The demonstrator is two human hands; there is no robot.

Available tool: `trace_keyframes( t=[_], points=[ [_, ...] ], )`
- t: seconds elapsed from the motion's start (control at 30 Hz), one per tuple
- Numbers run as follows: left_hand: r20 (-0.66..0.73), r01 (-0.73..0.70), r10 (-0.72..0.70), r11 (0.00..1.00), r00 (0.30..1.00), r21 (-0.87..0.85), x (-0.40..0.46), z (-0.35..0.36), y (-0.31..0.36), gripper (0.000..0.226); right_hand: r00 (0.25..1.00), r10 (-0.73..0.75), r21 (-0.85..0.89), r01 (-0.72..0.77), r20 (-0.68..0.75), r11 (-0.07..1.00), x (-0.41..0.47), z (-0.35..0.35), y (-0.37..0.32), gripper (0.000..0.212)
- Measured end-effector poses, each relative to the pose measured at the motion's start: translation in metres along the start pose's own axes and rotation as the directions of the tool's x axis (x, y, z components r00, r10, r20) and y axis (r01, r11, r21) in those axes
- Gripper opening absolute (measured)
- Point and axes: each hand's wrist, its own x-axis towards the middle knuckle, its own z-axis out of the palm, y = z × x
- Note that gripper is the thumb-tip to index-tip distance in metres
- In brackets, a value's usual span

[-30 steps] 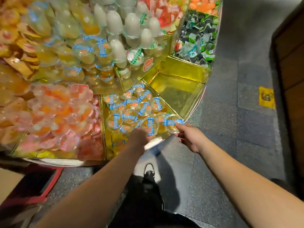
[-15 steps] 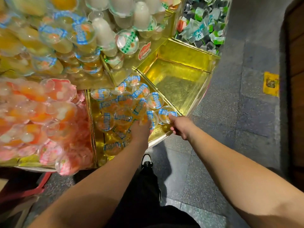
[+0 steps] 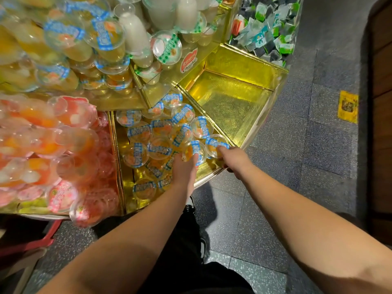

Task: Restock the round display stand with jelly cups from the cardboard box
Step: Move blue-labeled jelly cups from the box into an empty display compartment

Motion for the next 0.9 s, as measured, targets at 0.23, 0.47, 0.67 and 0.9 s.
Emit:
trace_keyframes(
  t=[0.23,0.47,0.67,0.9],
  points=[
    [0.033,0.064,-0.063,0.997,0.997,-0.037,0.002,-0.005,0.002,0.038,1.0,-0.004,-0.085,0.003,-0.011,0.996,-0.002,-0.001,-0.003,0.04],
    [0.064,0.064,-0.064,0.998,0.996,0.008,-0.003,-0.012,0.001,0.04,0.999,-0.017,-0.253,0.005,-0.043,0.967,-0.003,-0.002,-0.004,0.064],
    [0.089,0.016,-0.016,1.0,0.996,0.004,-0.015,-0.022,0.004,0.057,0.991,-0.043,-0.261,0.009,-0.126,0.965,-0.016,-0.008,0.0,0.071],
    [0.088,-0.08,0.081,0.997,0.993,-0.018,-0.065,-0.051,0.021,0.023,0.945,-0.247,-0.308,0.174,-0.216,0.935,-0.08,-0.021,-0.009,0.04]
  ],
)
